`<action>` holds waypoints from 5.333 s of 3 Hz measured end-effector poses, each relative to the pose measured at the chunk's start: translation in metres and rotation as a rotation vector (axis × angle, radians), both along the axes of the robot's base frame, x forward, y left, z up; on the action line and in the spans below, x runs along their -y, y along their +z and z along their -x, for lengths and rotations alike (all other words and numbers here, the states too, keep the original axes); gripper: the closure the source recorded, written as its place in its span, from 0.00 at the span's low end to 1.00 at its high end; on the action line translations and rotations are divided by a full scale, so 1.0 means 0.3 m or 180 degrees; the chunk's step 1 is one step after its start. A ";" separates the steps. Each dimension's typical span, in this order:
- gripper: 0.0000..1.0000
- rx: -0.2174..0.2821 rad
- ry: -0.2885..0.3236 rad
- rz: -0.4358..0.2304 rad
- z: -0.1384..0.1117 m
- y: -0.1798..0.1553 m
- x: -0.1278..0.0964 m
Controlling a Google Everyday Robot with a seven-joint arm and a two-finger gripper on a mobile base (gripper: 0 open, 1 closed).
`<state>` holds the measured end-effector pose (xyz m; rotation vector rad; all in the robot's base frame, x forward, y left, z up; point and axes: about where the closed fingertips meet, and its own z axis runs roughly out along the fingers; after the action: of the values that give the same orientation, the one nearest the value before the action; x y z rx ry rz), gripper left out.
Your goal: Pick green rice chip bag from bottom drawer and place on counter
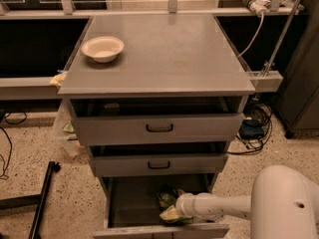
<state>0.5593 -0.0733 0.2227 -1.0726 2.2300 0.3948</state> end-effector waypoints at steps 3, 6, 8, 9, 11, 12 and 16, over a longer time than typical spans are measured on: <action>0.42 -0.0134 -0.0553 0.0136 -0.075 -0.159 0.113; 1.00 -0.0291 -0.0604 0.0217 -0.027 -0.127 0.143; 1.00 0.0535 0.0231 -0.0032 -0.124 0.128 0.182; 1.00 0.0817 0.0194 -0.0061 -0.211 0.251 0.290; 1.00 0.0799 0.0433 -0.0011 -0.196 0.232 0.286; 1.00 0.0755 0.0802 0.0072 -0.180 0.221 0.297; 1.00 0.0358 0.2108 0.0123 0.041 0.490 0.372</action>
Offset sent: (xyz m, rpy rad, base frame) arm 0.0285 -0.0365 -0.0445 -0.0319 0.0250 -0.1719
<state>0.5470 -0.1850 0.3696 -1.7988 1.7420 0.5465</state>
